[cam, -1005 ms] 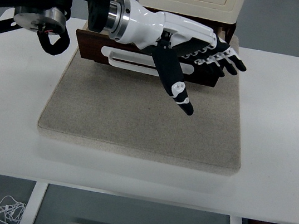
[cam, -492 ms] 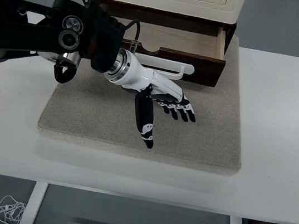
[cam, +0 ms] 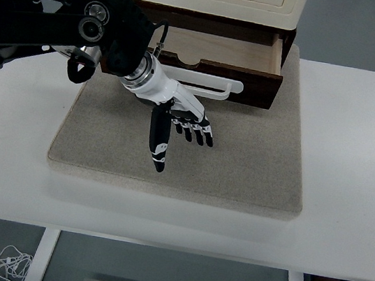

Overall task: Close drawer under combined cabinet
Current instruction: 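Swing the left hand in front of the open brown drawer, then push the drawer front with the left hand toward the cabinet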

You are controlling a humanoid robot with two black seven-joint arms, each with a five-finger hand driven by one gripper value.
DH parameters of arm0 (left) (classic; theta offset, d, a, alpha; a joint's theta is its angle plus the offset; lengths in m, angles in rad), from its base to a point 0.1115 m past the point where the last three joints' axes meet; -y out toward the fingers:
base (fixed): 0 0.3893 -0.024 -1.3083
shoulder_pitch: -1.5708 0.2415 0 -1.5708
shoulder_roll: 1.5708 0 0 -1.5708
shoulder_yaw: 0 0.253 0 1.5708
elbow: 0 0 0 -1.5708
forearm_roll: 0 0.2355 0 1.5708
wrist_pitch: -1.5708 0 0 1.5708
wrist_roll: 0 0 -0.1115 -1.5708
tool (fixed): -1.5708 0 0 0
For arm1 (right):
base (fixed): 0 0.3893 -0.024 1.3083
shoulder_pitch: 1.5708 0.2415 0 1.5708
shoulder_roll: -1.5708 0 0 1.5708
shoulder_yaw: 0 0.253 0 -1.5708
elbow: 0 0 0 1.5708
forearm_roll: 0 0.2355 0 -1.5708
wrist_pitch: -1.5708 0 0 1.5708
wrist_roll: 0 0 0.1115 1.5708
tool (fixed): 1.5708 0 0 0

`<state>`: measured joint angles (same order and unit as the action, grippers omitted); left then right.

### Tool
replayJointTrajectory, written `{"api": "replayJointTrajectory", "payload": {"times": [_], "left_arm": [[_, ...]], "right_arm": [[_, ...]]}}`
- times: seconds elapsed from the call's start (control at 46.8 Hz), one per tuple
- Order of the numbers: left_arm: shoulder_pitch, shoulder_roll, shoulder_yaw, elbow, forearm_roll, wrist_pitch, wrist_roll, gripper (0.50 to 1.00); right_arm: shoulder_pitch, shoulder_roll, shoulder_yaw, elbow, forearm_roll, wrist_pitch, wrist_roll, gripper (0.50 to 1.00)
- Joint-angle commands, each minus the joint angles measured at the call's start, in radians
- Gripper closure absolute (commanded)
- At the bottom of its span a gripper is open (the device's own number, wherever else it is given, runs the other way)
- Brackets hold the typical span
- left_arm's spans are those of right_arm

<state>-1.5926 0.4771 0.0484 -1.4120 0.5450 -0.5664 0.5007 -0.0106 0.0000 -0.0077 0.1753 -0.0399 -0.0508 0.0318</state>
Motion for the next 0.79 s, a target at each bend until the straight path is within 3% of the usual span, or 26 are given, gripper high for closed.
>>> {"api": "replayJointTrajectory", "payload": {"times": [0.0, 0.77], "left_arm": [[-0.006, -0.006, -0.001, 0.022, 0.019, -0.024, 0.002, 0.504], [0.003, -0.057, -0.013, 0.134, 0.072, -0.036, 0.013, 0.504]], "right_arm": [[0.000, 0.000, 0.000, 0.001, 0.000, 0.000, 0.000, 0.548], [0.000, 0.000, 0.000, 0.000, 0.000, -0.001, -0.001, 0.548]]}}
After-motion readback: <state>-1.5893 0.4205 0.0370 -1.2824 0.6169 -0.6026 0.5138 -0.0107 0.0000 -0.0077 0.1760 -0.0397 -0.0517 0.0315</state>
